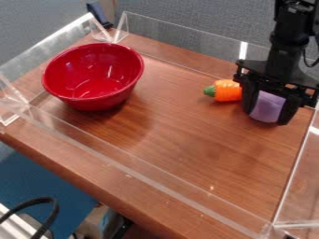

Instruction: Remove the purple ball from the red bowl and put it on the table

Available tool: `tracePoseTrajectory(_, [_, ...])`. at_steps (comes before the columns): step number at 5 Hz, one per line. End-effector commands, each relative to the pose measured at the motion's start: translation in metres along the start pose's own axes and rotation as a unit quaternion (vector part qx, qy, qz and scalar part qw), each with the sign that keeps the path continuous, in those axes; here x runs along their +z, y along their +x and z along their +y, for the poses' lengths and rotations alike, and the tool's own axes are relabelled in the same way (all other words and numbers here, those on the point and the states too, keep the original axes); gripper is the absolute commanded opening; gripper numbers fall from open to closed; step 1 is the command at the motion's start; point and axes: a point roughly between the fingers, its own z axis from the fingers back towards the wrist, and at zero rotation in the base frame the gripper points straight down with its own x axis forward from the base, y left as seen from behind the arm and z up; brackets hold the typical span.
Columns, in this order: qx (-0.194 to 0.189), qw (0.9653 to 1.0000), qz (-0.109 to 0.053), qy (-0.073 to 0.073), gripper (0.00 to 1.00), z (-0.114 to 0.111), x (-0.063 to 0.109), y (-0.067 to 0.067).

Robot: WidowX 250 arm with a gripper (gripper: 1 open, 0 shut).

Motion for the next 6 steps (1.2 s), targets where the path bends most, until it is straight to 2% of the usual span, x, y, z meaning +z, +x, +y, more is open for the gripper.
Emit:
tracePoseTrajectory(1, [0.007,0.9998,-0.020,-0.002,0.00,0.013,0.006,0.016])
tracePoseTrajectory(2, [0.011,0.9998,-0.018,-0.001,1.00,0.024,-0.001,0.026])
tracePoseTrajectory(4, [0.008,0.9998,-0.021,-0.004,1.00,0.054,-0.010,0.044])
tracePoseTrajectory(5, [0.011,0.9997,-0.020,-0.004,1.00,0.057,-0.011,0.044])
tracePoseTrajectory(6, [0.016,0.9996,-0.021,-0.005,0.00,0.060,-0.012,0.044])
